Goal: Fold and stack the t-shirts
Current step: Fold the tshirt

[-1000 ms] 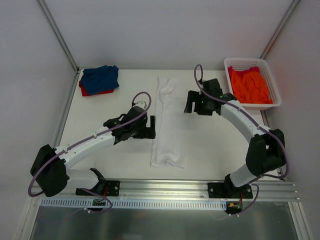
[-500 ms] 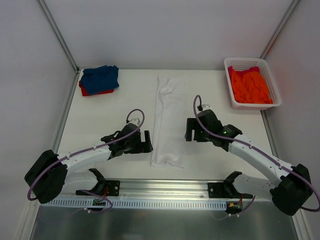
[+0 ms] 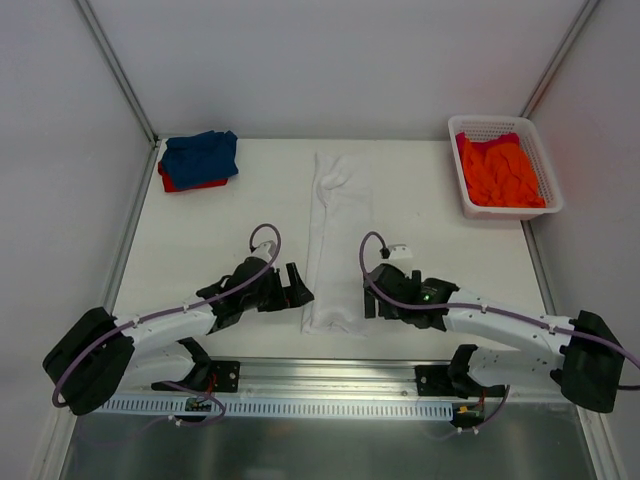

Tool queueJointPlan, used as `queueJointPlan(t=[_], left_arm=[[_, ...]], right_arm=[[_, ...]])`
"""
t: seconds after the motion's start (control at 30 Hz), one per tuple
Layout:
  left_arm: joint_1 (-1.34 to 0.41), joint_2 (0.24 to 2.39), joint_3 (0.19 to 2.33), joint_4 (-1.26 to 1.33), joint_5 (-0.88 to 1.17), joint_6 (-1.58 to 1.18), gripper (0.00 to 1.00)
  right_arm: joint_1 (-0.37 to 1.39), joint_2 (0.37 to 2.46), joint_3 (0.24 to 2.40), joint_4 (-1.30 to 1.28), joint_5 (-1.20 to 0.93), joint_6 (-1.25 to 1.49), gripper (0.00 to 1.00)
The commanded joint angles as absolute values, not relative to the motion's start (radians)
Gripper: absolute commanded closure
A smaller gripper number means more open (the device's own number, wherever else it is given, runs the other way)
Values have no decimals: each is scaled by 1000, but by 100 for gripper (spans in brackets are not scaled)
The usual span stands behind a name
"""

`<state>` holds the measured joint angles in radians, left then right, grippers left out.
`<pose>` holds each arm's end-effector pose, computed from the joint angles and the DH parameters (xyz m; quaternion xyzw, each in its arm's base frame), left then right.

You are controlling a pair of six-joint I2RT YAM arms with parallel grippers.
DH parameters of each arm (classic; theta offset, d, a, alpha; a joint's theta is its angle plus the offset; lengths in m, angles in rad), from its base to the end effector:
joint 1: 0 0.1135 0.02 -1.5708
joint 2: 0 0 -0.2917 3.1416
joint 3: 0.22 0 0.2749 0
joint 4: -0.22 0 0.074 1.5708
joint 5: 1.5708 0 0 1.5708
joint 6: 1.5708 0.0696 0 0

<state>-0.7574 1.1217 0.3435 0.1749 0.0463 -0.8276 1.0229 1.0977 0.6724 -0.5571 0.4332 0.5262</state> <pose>0.1756 -0.1705 0.1492 -0.0203 0.8849 -0.3455 0.3119 0.1460 0.1831 0.2030 -0.1693 0.9213 0.0511 0.3463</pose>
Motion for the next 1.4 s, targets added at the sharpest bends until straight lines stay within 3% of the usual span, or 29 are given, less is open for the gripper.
queueJointPlan(t=[0.0, 0.23, 0.43, 0.8, 1.0, 1.37], left_arm=[[-749, 1109, 266, 193, 75, -879, 2], [-750, 1052, 204, 202, 54, -908, 2], [-750, 1071, 198, 230, 58, -907, 2], [-750, 1129, 178, 316, 89, -922, 2], [-750, 1134, 172, 328, 97, -919, 2], [-750, 1126, 158, 341, 104, -920, 3]], right_arm=[[1094, 1152, 678, -630, 589, 661, 19], [1242, 1177, 697, -652, 781, 798, 21], [1247, 900, 483, -342, 742, 788, 19], [1143, 577, 292, -330, 641, 805, 15], [996, 598, 308, -293, 473, 643, 14], [614, 755, 296, -71, -131, 428, 14]])
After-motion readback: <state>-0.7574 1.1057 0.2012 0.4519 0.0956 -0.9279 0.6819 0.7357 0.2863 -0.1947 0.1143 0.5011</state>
